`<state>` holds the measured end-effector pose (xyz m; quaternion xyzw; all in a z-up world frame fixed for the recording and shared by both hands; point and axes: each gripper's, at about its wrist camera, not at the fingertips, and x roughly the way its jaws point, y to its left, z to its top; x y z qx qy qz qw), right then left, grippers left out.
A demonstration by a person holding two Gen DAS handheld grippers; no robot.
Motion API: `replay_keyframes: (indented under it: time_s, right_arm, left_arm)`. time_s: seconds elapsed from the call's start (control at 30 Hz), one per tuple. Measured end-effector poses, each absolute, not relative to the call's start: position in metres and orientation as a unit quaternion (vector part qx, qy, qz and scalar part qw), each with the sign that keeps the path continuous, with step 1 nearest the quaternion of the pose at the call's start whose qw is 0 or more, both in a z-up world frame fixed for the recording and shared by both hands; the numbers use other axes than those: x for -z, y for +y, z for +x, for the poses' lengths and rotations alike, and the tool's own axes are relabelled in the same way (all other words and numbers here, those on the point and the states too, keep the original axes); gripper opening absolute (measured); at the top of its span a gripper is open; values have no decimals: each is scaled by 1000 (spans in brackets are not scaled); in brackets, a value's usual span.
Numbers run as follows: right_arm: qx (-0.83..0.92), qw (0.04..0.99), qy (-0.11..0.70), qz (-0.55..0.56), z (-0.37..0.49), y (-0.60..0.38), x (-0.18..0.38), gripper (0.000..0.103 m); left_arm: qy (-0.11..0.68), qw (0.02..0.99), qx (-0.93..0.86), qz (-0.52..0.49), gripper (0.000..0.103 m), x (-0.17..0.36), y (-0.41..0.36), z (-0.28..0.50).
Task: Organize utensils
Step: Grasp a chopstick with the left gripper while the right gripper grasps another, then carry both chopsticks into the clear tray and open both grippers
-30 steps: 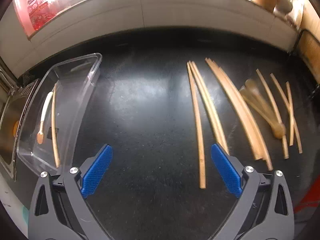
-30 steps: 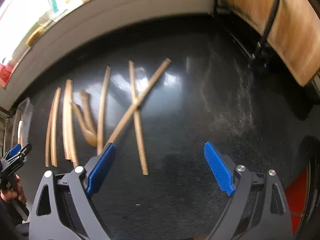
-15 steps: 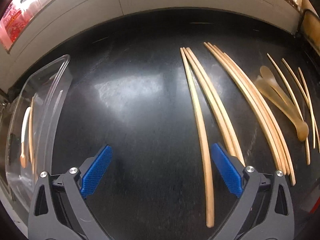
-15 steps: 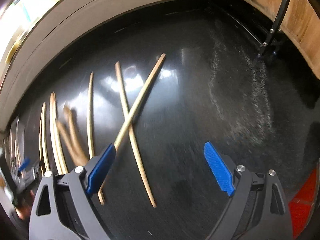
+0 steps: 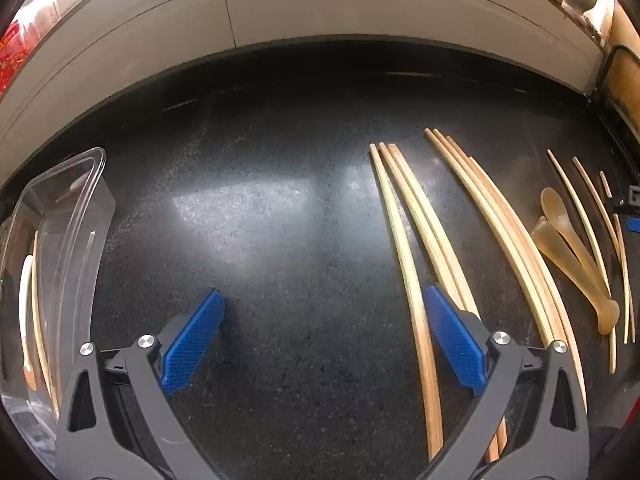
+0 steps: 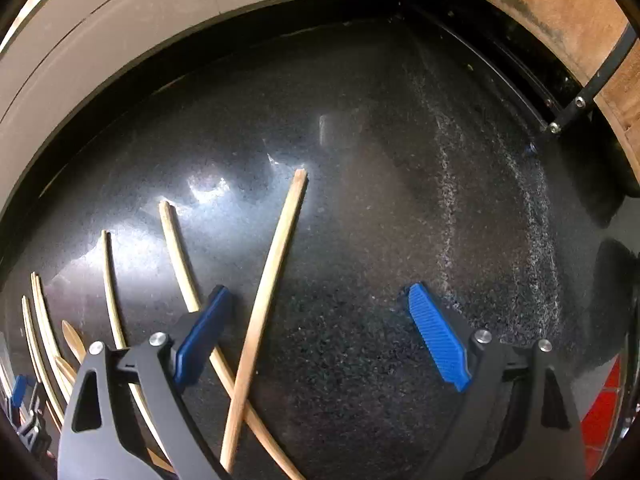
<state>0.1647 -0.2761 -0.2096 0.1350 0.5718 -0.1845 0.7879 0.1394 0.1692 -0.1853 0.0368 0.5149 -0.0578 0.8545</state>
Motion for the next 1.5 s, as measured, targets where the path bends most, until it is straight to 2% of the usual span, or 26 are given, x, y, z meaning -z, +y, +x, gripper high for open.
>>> replay_keyframes:
  time_s: [0.1, 0.2, 0.23, 0.3, 0.33, 0.37, 0.4, 0.43, 0.47, 0.5, 0.53, 0.6, 0.77, 1.23, 1.5]
  right_arm:
    - [176, 791, 572, 127, 156, -271, 210, 87]
    - [164, 791, 577, 121, 139, -267, 209, 81]
    - [160, 791, 579, 120, 136, -267, 208, 76]
    - [153, 791, 581, 115, 124, -262, 204, 67]
    - [147, 793, 581, 111, 121, -259, 202, 57]
    - [140, 794, 582, 109, 119, -256, 200, 43]
    - [135, 794, 582, 107, 117, -253, 198, 34]
    - [131, 795, 583, 107, 116, -252, 197, 16]
    - [127, 794, 585, 107, 114, -250, 197, 11]
    - [125, 793, 587, 105, 112, -247, 197, 9]
    - [122, 793, 588, 105, 110, -246, 196, 8]
    - [113, 794, 589, 102, 103, -242, 194, 8]
    - [95, 800, 582, 107, 86, -239, 188, 8]
    - [14, 834, 544, 93, 57, -214, 111, 8]
    - [-66, 838, 536, 80, 62, -142, 78, 8]
  left_arm:
    - [512, 857, 49, 32, 97, 185, 167, 134]
    - [513, 856, 46, 31, 94, 182, 165, 122]
    - [514, 856, 47, 32, 90, 181, 164, 119]
    - [512, 856, 59, 38, 79, 178, 158, 116]
    - [512, 855, 66, 42, 69, 176, 155, 114]
    - [512, 855, 72, 46, 63, 174, 152, 112]
    - [513, 853, 80, 50, 50, 172, 146, 110]
    - [514, 852, 83, 53, 37, 172, 142, 108]
    - [514, 852, 84, 56, 25, 171, 139, 106]
    - [514, 852, 85, 57, 20, 170, 137, 103]
    - [516, 851, 86, 58, 9, 170, 135, 102]
    - [518, 849, 87, 53, 6, 169, 136, 101]
    - [534, 842, 73, 19, 6, 164, 143, 110]
    - [528, 847, 50, -32, 6, 90, 173, 97]
    - [521, 852, 42, -42, 6, 51, 198, 80]
